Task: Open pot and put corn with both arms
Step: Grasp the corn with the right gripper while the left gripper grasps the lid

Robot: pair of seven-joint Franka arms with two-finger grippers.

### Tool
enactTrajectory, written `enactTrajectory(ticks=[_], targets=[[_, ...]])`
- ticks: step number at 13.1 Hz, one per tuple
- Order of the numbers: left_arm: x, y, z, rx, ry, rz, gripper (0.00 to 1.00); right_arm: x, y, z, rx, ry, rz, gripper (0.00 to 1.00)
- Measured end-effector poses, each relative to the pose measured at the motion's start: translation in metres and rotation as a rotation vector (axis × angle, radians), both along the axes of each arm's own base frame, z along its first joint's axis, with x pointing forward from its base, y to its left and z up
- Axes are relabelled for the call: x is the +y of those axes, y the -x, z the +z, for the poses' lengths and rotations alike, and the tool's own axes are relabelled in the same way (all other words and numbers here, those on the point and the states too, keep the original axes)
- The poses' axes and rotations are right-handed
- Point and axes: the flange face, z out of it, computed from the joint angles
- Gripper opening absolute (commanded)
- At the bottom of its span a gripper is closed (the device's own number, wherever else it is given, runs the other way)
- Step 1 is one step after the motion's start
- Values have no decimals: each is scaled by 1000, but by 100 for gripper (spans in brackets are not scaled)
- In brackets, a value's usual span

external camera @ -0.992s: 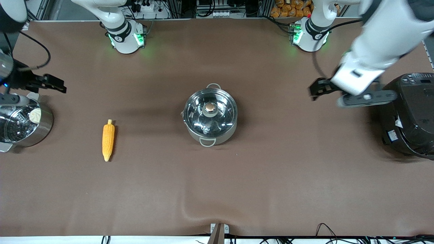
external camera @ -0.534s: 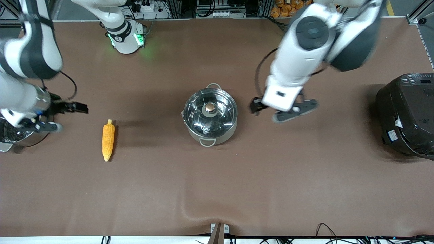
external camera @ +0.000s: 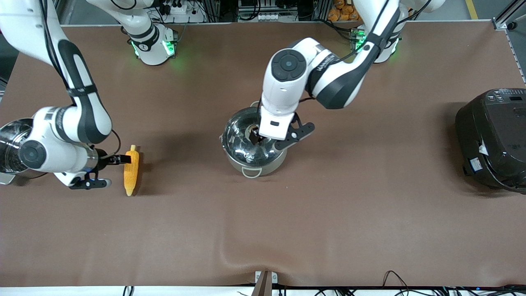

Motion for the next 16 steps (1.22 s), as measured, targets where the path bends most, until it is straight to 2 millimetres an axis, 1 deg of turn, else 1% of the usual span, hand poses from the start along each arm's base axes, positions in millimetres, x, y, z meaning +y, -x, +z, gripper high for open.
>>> enactTrajectory(ticks=[2,4,5,6,8,9,10,14,15,16], targets=[[-10,9,-7,10,-7,7,100,6,-1,-11,11,-6,17,100],[-24,21,-20,24,-19,-13,100,12,-1,-16,18,-10,28,100],[-29,26,-26,31,-26,-20,98,12,-2,-18,19,-10,29,100],[-32,29,-35,40,-35,-25,95,12,-2,-19,20,-11,29,100],[-37,33,-58,57,-63,-37,94,12,-4,-21,21,-11,30,100],[-40,35,-70,61,-81,-46,91,12,-4,-22,22,-12,30,100],[-44,36,-78,57,-83,-49,90,13,-4,-22,22,-12,31,100],[-51,41,-87,61,-92,-57,87,16,-3,-29,31,-14,35,100],[-51,42,-88,62,-93,-57,84,17,-4,-33,30,-14,37,100],[-51,42,-88,62,-93,-57,77,18,-5,-41,26,-15,38,100]])
